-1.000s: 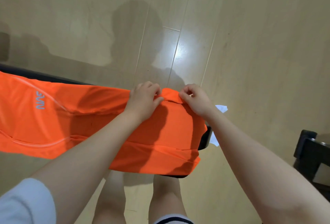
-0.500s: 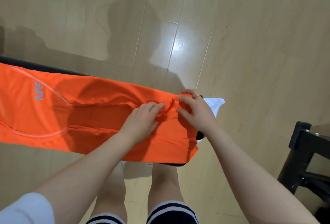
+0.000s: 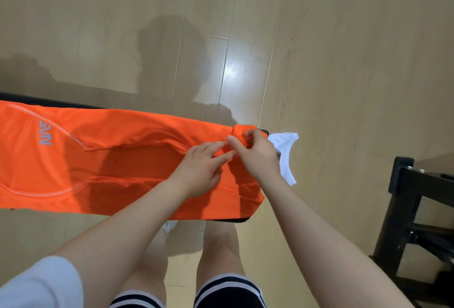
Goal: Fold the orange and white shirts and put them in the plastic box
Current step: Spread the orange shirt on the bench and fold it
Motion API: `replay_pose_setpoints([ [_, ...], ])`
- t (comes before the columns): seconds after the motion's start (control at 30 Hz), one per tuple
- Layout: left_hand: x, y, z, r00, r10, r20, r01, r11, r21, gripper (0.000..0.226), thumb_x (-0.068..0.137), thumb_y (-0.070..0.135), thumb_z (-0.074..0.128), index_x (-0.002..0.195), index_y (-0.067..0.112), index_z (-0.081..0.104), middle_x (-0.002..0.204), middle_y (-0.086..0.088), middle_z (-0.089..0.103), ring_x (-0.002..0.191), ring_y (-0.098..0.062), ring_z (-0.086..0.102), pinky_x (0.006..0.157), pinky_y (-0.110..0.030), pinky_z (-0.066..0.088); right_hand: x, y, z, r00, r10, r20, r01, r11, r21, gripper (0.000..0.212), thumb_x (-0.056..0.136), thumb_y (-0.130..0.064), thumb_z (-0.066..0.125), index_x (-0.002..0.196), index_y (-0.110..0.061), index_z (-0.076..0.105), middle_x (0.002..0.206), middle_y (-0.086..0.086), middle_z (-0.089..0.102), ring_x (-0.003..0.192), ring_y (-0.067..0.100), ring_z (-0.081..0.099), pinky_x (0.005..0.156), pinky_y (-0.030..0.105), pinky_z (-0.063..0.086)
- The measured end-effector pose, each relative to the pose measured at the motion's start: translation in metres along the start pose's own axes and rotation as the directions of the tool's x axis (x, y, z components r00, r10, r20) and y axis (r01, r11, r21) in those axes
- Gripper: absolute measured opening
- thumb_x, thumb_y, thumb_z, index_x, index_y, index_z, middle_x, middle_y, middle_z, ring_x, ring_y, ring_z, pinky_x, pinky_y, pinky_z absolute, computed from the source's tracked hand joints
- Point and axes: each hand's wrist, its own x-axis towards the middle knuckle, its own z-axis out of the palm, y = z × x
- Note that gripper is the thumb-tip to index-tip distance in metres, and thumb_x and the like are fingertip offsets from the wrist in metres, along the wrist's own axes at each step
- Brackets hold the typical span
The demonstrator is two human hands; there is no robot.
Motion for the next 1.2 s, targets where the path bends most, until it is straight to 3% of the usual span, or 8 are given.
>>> replay_pose_setpoints([
  [0.13, 0.002, -0.006, 0.007, 0.999, 0.033, 0.037, -0.032, 0.999, -0.026, 0.051, 0.071, 0.024, 0.036, 0.114, 0.022, 0.063, 0.132, -0.020, 0.054, 0.116, -0.043, 0.055, 0.091, -0.056, 0.047, 0.013, -0.004, 0.008, 0.998, 0.023, -0.062, -0.032, 0.989, -0.145, 0.009, 0.085, -0.024, 0.054, 0.082, -0.015, 0.050, 0.086, 0.006, 0.060, 0.084, 0.024, 0.057, 0.067, 0.029, 0.036],
  [0.27, -0.003, -0.013, 0.002, 0.998, -0.060, 0.025, 0.062, 0.995, -0.076, 0.050, 0.075, 0.027, 0.035, 0.115, 0.023, 0.063, 0.142, -0.021, 0.042, 0.127, -0.043, 0.044, 0.100, -0.055, 0.040, -0.009, 0.019, 0.000, 0.961, 0.183, -0.209, -0.060, 0.871, 0.488, 0.019, 0.086, -0.018, 0.055, 0.069, -0.013, 0.047, 0.064, 0.000, 0.041, 0.061, 0.014, 0.038, 0.059, 0.029, 0.032],
  [0.47, -0.009, -0.017, -0.003, 0.997, -0.054, 0.057, 0.056, 0.998, -0.030, 0.039, 0.076, 0.029, 0.037, 0.091, 0.012, 0.069, 0.137, -0.024, 0.048, 0.120, -0.041, 0.052, 0.098, -0.052, 0.045, -0.017, 0.054, -0.008, 0.880, 0.419, 0.225, -0.448, 0.571, 0.688, 0.012, 0.088, -0.024, 0.053, 0.077, -0.021, 0.047, 0.073, 0.004, 0.045, 0.060, 0.016, 0.040, 0.055, 0.025, 0.032],
  [0.6, -0.009, -0.017, -0.001, 0.997, -0.068, 0.043, 0.066, 0.997, 0.041, 0.036, 0.075, 0.028, 0.036, 0.079, 0.013, 0.068, 0.133, -0.024, 0.052, 0.116, -0.042, 0.055, 0.093, -0.050, 0.046, 0.011, 0.038, -0.019, 0.900, 0.434, 0.042, -0.391, 0.759, 0.521, 0.042, 0.074, -0.058, 0.060, 0.069, -0.019, 0.046, 0.067, 0.001, 0.042, 0.065, 0.018, 0.040, 0.060, 0.029, 0.033],
  [0.73, -0.008, -0.014, 0.002, 0.996, -0.079, 0.040, 0.075, 0.994, 0.077, 0.033, 0.073, 0.028, 0.037, 0.072, 0.013, 0.066, 0.131, -0.023, 0.054, 0.113, -0.042, 0.057, 0.090, -0.049, 0.048, 0.033, 0.029, -0.025, 0.945, 0.311, -0.101, -0.278, 0.927, 0.252, 0.035, 0.081, -0.032, 0.061, 0.060, -0.017, 0.037, 0.058, -0.003, 0.039, 0.063, 0.019, 0.041, 0.052, 0.029, 0.030],
  [0.87, -0.005, -0.007, -0.001, 0.990, -0.140, -0.023, 0.139, 0.990, -0.028, 0.033, 0.080, 0.030, 0.036, 0.078, 0.009, 0.062, 0.132, -0.022, 0.053, 0.116, -0.041, 0.054, 0.094, -0.047, 0.046, 0.031, 0.038, -0.033, 0.953, 0.257, -0.163, -0.179, 0.906, 0.384, 0.033, 0.084, -0.020, 0.057, 0.056, -0.018, 0.039, 0.058, 0.000, 0.043, 0.059, 0.015, 0.041, 0.058, 0.027, 0.035],
  [1.07, 0.006, -0.002, -0.005, 0.970, -0.232, -0.073, 0.231, 0.973, -0.017, 0.043, 0.082, 0.031, 0.037, 0.104, 0.005, 0.063, 0.122, -0.020, 0.059, 0.106, -0.039, 0.060, 0.087, -0.045, 0.050, 0.016, 0.065, -0.032, 0.855, 0.489, 0.174, -0.316, 0.224, 0.922, 0.017, 0.096, -0.021, 0.047, 0.082, -0.013, 0.054, 0.072, 0.001, 0.055, 0.063, 0.011, 0.056, 0.063, 0.021, 0.045],
  [1.2, 0.001, -0.004, -0.005, 0.982, -0.185, -0.032, 0.187, 0.980, 0.060, 0.045, 0.078, 0.026, 0.037, 0.108, 0.011, 0.066, 0.120, -0.021, 0.060, 0.103, -0.041, 0.061, 0.082, -0.047, 0.052, 0.003, 0.058, -0.012, 0.891, 0.453, 0.022, -0.334, 0.624, 0.706, 0.029, 0.092, -0.034, 0.049, 0.076, -0.011, 0.052, 0.066, 0.001, 0.052, 0.057, 0.013, 0.046, 0.056, 0.024, 0.039],
])
